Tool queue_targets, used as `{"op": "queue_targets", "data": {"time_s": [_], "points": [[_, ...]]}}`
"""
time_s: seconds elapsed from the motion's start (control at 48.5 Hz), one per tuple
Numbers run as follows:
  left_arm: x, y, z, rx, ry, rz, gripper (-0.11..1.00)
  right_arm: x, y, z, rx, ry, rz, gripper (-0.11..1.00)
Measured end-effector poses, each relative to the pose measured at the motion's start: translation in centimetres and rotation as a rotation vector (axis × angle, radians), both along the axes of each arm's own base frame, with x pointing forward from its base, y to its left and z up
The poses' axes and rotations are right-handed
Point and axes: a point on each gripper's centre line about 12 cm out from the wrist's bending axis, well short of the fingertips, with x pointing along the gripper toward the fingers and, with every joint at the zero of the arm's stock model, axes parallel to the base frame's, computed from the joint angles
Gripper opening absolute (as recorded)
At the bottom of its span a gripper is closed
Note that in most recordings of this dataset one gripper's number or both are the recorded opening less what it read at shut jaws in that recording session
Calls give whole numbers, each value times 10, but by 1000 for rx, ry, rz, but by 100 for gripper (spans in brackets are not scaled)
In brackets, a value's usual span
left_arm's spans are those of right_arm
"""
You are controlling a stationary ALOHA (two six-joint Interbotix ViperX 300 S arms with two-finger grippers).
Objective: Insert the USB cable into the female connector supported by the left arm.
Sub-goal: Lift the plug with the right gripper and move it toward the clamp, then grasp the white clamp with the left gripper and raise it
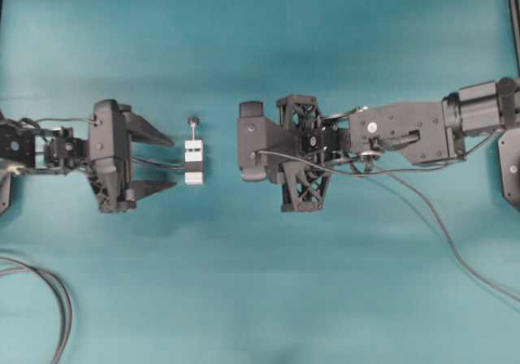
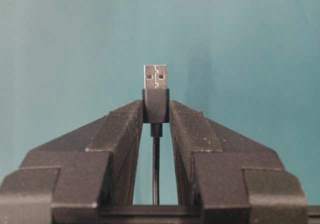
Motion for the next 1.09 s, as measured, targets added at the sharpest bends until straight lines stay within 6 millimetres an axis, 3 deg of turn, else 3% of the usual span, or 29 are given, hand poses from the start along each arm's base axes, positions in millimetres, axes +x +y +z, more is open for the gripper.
{"op": "queue_targets", "data": {"time_s": [0.371, 0.681, 1.093], "points": [[7, 9, 0, 34, -108, 15, 91, 1, 9, 1, 0, -3, 21, 21], [-12, 8, -16, 56, -166, 7, 89, 7, 11, 4, 0, -15, 27, 21], [2, -6, -23, 24, -189, -30, 85, 26, 10, -7, -44, 0, 61, 21]]}}
